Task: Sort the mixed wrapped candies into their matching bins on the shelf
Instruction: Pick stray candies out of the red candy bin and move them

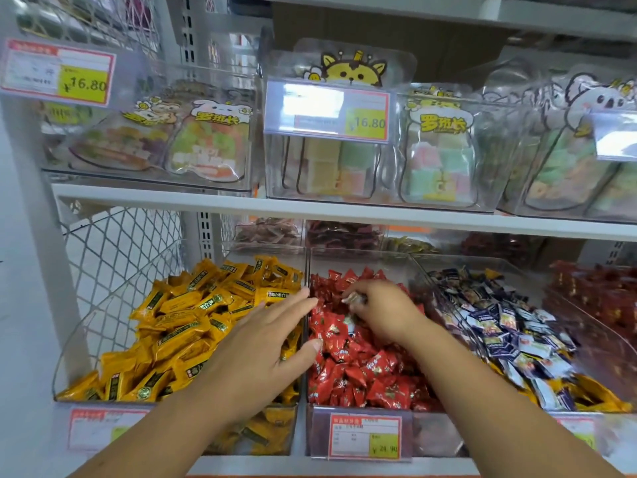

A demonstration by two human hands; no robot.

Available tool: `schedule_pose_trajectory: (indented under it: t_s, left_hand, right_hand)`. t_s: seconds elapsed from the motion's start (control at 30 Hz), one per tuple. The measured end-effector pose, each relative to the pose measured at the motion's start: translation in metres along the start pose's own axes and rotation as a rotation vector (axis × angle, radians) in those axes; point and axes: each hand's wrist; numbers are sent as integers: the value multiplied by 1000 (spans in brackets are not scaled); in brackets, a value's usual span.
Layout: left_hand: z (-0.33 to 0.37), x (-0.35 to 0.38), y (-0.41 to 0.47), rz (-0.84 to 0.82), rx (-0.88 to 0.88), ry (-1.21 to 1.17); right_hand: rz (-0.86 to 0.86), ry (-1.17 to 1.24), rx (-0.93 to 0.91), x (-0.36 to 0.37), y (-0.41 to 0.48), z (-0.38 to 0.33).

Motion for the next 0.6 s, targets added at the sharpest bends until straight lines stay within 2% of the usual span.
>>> schedule_pose_trajectory:
  t_s: [0.1,0.17,0.37,0.5,0.6]
  left_hand:
    - [0,0,0,1,1,-4]
    - [2,0,0,-12,-11,-9]
    - [2,2,-1,2,-9,0]
    - [-1,4,-1,22,4,-20]
    - [-2,4,-1,26,-5,-21]
  right_hand:
    - [30,154,11,-31,-16,4]
    - [-36,192,-11,-34,-23,1]
    - [-292,-77,11,15,-18,2]
    - [-471,0,41,8,-13,-4]
    - [-399,-5,51,16,-10,1]
Point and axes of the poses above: each hand's wrist, its own y-axis towards the middle knuckle, its own x-axis out of the palm, z = x × y, and after that the axes turned 3 degrees about -z, right-handed
